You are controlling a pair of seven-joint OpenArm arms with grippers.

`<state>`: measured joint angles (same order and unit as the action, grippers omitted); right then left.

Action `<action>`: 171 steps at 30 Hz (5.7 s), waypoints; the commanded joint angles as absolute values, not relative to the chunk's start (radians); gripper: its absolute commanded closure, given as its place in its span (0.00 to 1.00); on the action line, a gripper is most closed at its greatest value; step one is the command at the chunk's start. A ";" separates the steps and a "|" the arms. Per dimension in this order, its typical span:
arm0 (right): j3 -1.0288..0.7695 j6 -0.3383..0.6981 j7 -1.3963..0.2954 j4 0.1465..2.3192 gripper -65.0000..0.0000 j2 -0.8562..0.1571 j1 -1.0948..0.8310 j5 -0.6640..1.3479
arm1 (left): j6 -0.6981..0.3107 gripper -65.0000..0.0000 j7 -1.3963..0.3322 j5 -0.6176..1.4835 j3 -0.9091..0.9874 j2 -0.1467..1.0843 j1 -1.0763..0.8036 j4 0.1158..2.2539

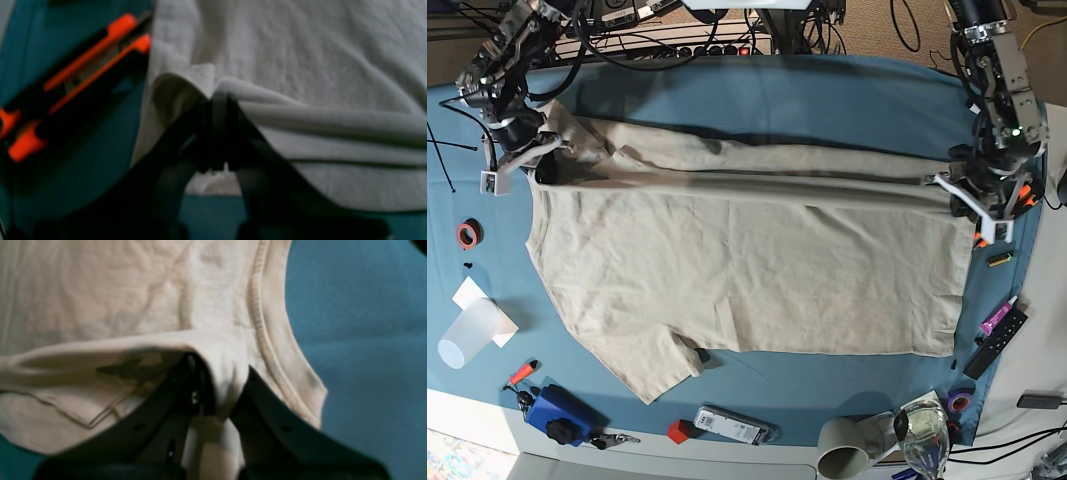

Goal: Fold the T-shirt properly
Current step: 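Drag both grippers toward the hem, folding the collar side over the body, then open both grippers, release the fold, and lift away, then grasp the folded edge corners again with both grippers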

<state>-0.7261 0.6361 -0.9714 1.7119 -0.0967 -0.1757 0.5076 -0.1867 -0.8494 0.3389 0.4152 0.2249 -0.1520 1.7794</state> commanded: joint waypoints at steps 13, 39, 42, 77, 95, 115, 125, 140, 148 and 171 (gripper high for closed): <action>-0.588 0.630 -0.875 1.589 1.00 -0.147 -0.068 0.374 | -0.131 1.00 -0.812 0.239 0.382 0.239 -0.003 1.630; -0.564 0.608 -0.849 1.392 1.00 -0.147 0.181 0.311 | -0.158 1.00 -0.758 0.240 0.382 0.238 0.100 1.514; -0.564 0.609 -0.849 1.392 1.00 -0.147 0.183 0.308 | -0.157 1.00 -0.758 0.243 0.382 0.239 0.123 1.483; -0.564 0.610 -1.000 1.398 0.69 -0.216 0.283 0.499 | -0.218 0.52 -1.100 0.333 0.398 0.331 0.296 1.544; -0.565 0.612 -1.078 1.448 0.69 -0.216 0.282 0.527 | -0.290 0.52 -1.183 0.581 0.693 0.332 0.049 1.561; -0.746 0.612 -1.139 1.448 0.69 -0.231 0.276 0.584 | -0.295 0.52 -1.123 0.519 0.661 0.231 -0.004 1.551; -0.768 0.608 -1.226 1.448 0.69 -0.350 0.167 0.698 | -0.290 0.52 -1.161 0.599 0.661 0.236 -0.003 1.551; -0.774 0.577 -1.328 1.448 0.69 -0.343 0.030 0.750 | -0.342 0.52 -1.190 0.687 0.661 0.236 -0.003 1.551; -0.770 0.534 -1.341 1.447 0.69 -0.303 0.003 0.665 | -0.342 0.52 -1.190 0.696 0.661 0.236 -0.003 1.552; -0.513 0.527 -1.248 1.445 0.94 -0.178 -0.083 0.466 | -0.342 0.82 -1.182 0.696 0.661 0.235 -0.003 1.551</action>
